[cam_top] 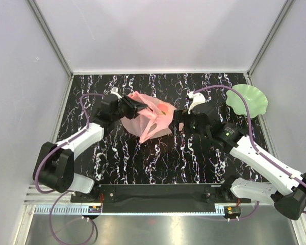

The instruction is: Untie the knot of the plastic bag and take out the fruit

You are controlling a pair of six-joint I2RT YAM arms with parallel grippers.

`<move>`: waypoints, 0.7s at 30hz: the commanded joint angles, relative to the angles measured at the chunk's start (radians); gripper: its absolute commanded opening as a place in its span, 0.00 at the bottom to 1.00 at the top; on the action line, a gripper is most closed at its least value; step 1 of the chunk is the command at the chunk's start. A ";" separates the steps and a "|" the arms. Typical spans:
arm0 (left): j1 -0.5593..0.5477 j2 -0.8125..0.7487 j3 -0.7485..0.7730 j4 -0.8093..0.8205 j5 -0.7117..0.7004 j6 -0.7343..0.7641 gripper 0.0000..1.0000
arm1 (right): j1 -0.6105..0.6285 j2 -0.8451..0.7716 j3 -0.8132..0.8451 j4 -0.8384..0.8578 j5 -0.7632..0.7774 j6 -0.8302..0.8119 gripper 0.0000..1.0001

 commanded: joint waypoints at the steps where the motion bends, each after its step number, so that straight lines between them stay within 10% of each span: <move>1: 0.027 -0.046 -0.040 0.137 0.070 0.029 0.18 | 0.009 -0.021 0.005 0.005 0.032 0.000 1.00; 7: 0.033 -0.140 -0.077 0.099 0.200 0.133 0.10 | 0.010 -0.002 0.016 0.017 0.001 -0.009 1.00; 16: 0.033 -0.402 -0.086 -0.497 0.261 0.656 0.00 | 0.009 0.105 0.152 0.074 -0.166 -0.037 0.93; 20: 0.035 -0.473 -0.104 -0.668 0.233 0.742 0.00 | 0.010 0.224 0.243 0.105 -0.316 -0.049 0.58; 21: 0.035 -0.480 -0.110 -0.674 0.244 0.748 0.00 | 0.010 0.245 0.279 0.106 -0.351 -0.051 0.31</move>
